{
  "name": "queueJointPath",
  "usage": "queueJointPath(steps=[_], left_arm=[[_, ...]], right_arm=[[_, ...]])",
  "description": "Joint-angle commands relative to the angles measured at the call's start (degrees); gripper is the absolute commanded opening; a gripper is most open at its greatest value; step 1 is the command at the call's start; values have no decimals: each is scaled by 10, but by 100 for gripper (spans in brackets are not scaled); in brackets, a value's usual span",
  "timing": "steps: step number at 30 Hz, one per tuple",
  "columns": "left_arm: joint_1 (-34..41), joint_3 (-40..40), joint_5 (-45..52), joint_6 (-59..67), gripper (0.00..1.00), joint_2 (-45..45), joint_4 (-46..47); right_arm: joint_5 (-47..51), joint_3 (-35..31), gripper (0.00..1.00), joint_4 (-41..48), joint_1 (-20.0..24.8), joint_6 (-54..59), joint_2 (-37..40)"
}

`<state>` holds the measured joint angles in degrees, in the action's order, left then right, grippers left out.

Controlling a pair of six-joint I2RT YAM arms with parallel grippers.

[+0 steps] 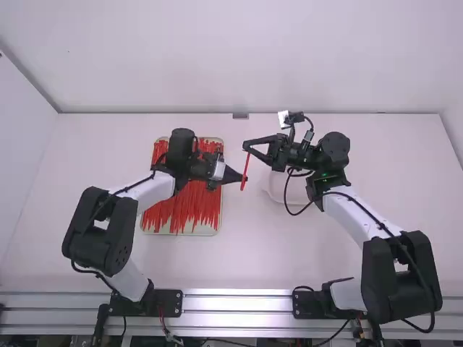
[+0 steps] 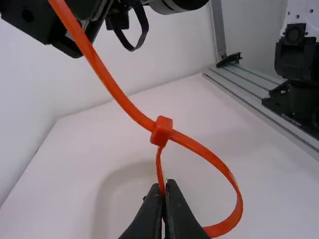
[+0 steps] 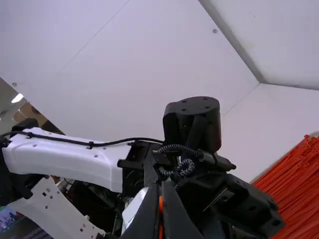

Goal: Fasten the cable tie

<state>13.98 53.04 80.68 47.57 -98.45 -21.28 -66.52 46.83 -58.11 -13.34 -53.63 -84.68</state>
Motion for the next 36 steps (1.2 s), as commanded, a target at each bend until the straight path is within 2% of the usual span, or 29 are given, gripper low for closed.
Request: queueJointPath(steps=[1, 36], left_arm=[[-5, -25, -28, -2, 2, -1, 12], [3, -66, -6, 9, 2, -1, -6]], right_arm=[[25, 9, 0, -16, 2, -6, 8], [36, 9, 0, -20, -13, -6, 8]])
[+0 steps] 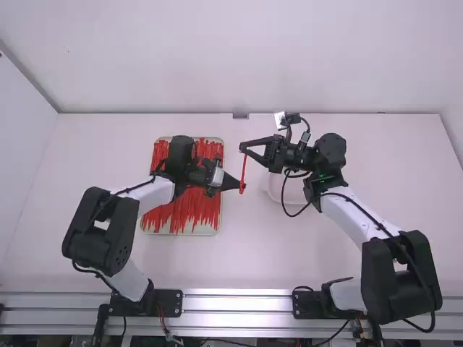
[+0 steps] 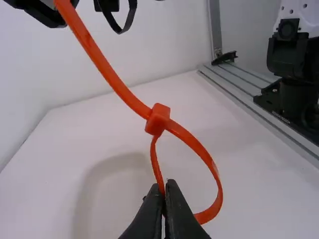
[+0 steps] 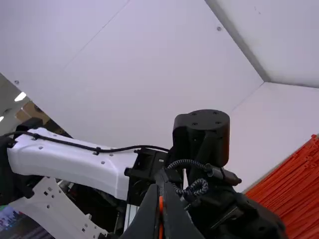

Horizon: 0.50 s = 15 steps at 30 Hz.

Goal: Fasten the cable tie

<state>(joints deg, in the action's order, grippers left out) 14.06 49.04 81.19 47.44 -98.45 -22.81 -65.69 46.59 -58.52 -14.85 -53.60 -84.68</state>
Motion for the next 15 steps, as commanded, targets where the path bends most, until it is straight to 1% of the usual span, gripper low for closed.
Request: queueJointPath(steps=[1, 5, 7, 10, 15], left_arm=[[2, -27, -11, 10, 3, -1, 9], [2, -36, 24, 10, 2, -1, -15], [0, -41, 39, 2, 2, -1, -43], [0, -43, 34, -21, 3, -1, -64], [11, -49, 8, -31, 2, -1, -62]], right_arm=[[28, 11, 0, -16, 2, -6, 8], [28, 11, 0, -16, 2, -6, 8], [28, 11, 0, -16, 2, -6, 8], [28, 11, 0, -17, 2, -6, 8], [27, 11, 0, -26, 2, -19, 8]])
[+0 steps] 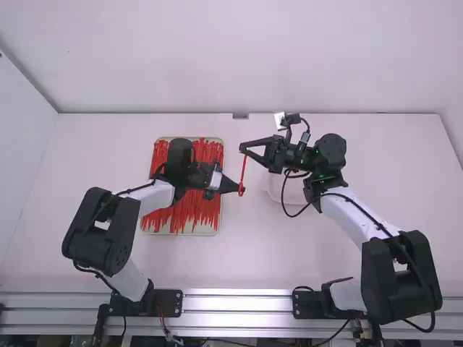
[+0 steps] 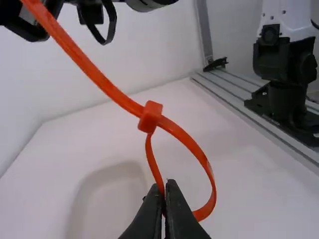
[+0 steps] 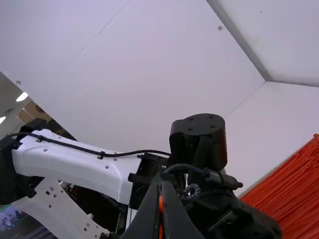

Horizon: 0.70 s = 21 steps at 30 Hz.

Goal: Fasten the cable tie

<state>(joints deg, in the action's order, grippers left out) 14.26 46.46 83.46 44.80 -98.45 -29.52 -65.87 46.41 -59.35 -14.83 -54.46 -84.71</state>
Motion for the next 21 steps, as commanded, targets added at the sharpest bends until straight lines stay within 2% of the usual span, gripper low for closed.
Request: queueJointPath(steps=[1, 21], left_arm=[[11, -27, -20, -4, 2, -1, 3], [15, -64, -64, -9, 2, -1, 5]], right_arm=[[29, 13, 0, -20, 2, -11, 8], [31, 13, 0, -35, 2, -21, 8]])
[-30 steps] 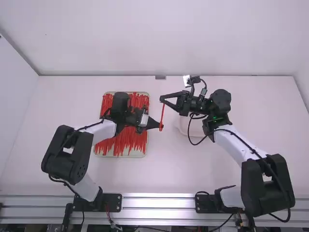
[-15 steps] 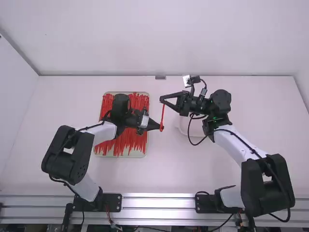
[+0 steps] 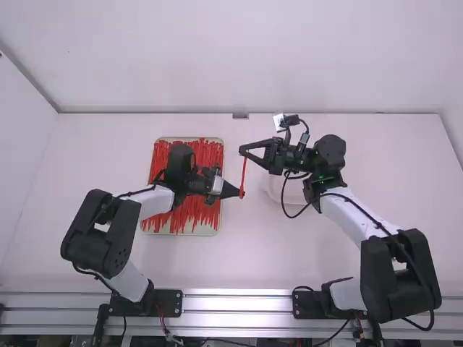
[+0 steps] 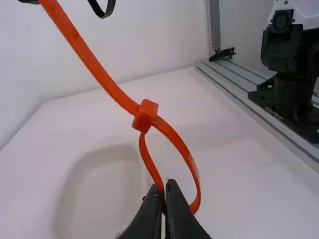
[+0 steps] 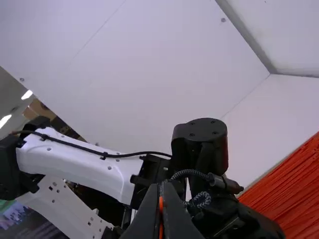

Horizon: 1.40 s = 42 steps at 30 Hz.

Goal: Fasten the cable tie

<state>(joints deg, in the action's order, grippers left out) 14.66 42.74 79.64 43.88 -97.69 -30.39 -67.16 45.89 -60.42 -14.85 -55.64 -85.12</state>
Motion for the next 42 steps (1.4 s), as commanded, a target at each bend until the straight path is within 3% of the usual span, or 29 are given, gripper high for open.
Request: queueJointPath(steps=[1, 19, 34, 42], left_arm=[[11, -27, -26, 0, 2, -9, 13], [11, -25, -21, -10, 2, -9, 2], [11, -25, 5, -130, 3, -9, -122], [11, -25, 9, -131, 2, -9, -132]], right_arm=[[45, 18, 0, -24, 2, -10, 12], [40, 17, 0, -21, 14, -5, 12], [40, 16, 0, -18, 14, 2, 12], [40, 16, 0, -18, 14, 2, 12]])
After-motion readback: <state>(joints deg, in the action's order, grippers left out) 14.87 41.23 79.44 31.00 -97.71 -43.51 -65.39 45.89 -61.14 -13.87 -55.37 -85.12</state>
